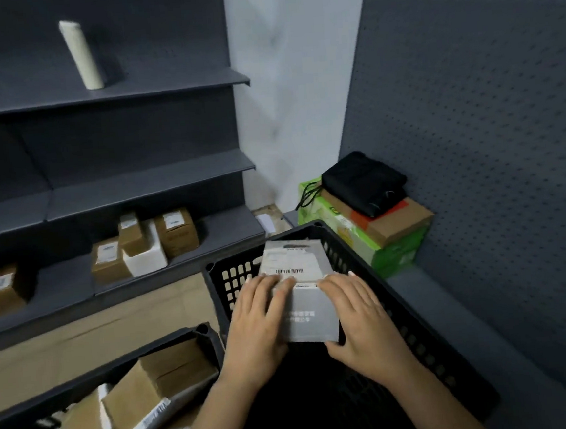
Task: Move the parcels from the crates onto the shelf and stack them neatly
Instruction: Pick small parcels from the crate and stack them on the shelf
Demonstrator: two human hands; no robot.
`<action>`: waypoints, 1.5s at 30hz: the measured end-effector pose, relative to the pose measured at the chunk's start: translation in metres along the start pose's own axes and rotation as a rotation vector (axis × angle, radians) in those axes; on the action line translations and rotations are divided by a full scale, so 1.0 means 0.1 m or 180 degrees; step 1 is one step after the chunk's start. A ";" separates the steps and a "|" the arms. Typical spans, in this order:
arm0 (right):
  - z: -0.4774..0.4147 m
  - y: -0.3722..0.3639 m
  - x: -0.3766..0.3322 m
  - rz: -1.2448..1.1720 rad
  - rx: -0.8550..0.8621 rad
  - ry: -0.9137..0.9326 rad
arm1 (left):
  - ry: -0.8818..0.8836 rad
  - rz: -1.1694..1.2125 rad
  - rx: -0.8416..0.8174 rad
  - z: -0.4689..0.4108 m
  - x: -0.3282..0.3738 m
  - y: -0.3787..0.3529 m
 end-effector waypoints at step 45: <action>7.76 5.86 -3.09 0.4311 0.1609 -0.3834 | -0.4414 0.4271 0.0557 3.89 8.71 2.12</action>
Point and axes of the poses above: each hand's wrist, its own z-axis away from the middle knuckle, its own y-axis out of the back of the hand, x = y × z, the point moved 1 cm from there along -z, towards the middle knuckle, and after that the axes turned 9 degrees about x, right-handed, at the moved point
